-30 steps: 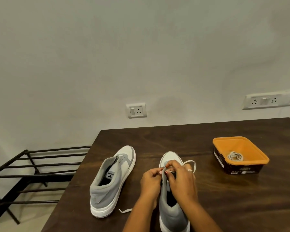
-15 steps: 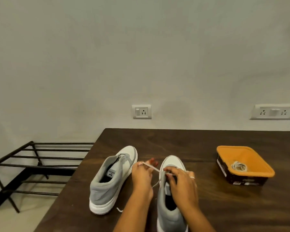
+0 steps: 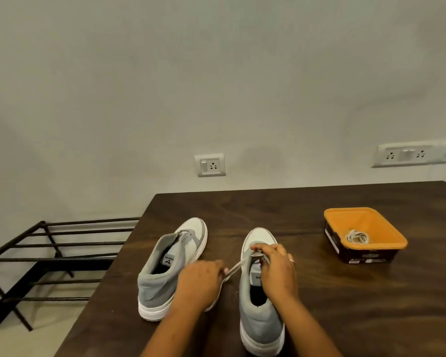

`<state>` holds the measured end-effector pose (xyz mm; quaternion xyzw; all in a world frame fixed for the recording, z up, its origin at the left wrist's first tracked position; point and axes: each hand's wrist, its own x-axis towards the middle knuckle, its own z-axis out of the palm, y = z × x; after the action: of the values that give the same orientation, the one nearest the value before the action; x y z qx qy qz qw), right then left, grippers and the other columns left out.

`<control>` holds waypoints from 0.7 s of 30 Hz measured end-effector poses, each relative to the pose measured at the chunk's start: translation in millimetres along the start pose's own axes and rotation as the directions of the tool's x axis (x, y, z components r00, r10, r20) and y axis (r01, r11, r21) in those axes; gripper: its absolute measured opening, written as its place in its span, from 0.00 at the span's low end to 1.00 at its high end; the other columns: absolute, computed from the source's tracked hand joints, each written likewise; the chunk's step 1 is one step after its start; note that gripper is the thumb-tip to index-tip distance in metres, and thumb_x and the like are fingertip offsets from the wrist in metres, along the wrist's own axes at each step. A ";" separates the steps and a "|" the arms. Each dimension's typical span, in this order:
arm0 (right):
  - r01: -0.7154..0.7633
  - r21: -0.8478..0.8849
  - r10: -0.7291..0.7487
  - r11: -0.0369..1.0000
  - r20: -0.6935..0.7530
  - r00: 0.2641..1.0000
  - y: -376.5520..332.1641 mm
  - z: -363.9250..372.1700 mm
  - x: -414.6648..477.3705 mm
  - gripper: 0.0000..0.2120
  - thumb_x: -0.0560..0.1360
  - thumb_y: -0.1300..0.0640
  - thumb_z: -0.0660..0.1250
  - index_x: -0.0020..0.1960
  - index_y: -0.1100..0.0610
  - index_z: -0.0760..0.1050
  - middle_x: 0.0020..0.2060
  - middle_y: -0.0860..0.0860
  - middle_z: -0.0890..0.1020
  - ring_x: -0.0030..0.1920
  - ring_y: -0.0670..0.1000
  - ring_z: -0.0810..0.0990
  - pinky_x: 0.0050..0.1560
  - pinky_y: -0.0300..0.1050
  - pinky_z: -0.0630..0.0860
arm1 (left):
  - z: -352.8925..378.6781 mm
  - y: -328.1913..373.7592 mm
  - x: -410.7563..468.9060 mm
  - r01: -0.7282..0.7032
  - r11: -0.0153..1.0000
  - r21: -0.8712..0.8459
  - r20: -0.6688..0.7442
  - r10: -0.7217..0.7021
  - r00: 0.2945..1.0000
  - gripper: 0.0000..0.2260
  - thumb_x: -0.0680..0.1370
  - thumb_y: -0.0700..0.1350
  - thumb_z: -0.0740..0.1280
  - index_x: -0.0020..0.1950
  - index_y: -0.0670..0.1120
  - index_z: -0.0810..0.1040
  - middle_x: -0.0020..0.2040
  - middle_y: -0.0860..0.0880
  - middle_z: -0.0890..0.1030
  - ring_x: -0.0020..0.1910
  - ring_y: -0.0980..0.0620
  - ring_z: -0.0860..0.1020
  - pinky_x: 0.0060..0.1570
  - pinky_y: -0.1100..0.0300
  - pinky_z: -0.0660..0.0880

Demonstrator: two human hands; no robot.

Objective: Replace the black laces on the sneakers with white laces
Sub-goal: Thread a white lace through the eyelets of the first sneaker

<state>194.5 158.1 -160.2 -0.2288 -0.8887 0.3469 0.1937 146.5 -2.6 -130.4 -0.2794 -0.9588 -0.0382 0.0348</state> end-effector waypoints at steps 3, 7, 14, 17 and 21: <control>-0.009 0.029 0.009 1.000 -0.011 1.000 1.1 2.0 -0.1 0.22 0.78 0.66 0.58 0.58 0.41 0.77 0.59 0.46 0.74 0.60 0.51 0.70 0.57 0.41 0.71 | 16.2 5.7 -2.5 0.039 0.995 -0.093 0.136 -0.027 0.990 0.10 0.81 0.49 0.55 0.56 0.51 0.74 0.55 0.46 0.80 0.55 0.45 0.77 0.50 0.54 0.72; -0.054 0.100 0.059 0.994 -0.048 0.997 0.8 2.4 -0.3 0.18 0.78 0.64 0.61 0.58 0.44 0.77 0.57 0.47 0.75 0.59 0.51 0.72 0.56 0.41 0.72 | 21.0 8.5 8.1 0.137 0.929 -0.344 0.288 -0.035 0.957 0.13 0.79 0.47 0.58 0.64 0.53 0.68 0.60 0.43 0.78 0.57 0.42 0.76 0.55 0.53 0.73; -0.110 0.218 0.140 0.970 -0.128 0.982 2.0 0.8 -2.6 0.11 0.74 0.66 0.67 0.49 0.51 0.73 0.46 0.47 0.76 0.49 0.50 0.76 0.44 0.38 0.72 | 30.0 27.2 23.7 0.222 0.818 -0.531 0.314 -0.053 0.948 0.18 0.79 0.46 0.55 0.69 0.56 0.63 0.63 0.43 0.76 0.59 0.41 0.76 0.58 0.52 0.73; -0.126 0.254 0.169 0.959 -0.159 0.973 5.7 1.3 -2.3 0.08 0.75 0.63 0.67 0.46 0.51 0.72 0.45 0.49 0.78 0.45 0.49 0.77 0.38 0.32 0.67 | 32.1 31.9 35.3 0.281 0.798 -0.534 0.301 -0.131 0.945 0.10 0.78 0.45 0.56 0.57 0.52 0.72 0.58 0.44 0.79 0.54 0.42 0.77 0.55 0.51 0.75; -0.123 0.274 0.175 0.954 -0.175 0.969 6.2 0.2 -2.9 0.06 0.76 0.61 0.66 0.45 0.51 0.72 0.46 0.49 0.78 0.45 0.47 0.75 0.36 0.28 0.64 | 26.9 30.7 42.4 0.237 0.854 -0.464 0.241 -0.136 0.961 0.06 0.76 0.44 0.59 0.47 0.50 0.75 0.51 0.46 0.77 0.49 0.44 0.76 0.51 0.51 0.75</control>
<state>198.5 160.5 -165.3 -0.3012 -0.7917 0.4501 0.2826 126.1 48.3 -151.8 -0.1867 -0.9391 -0.2539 -0.1368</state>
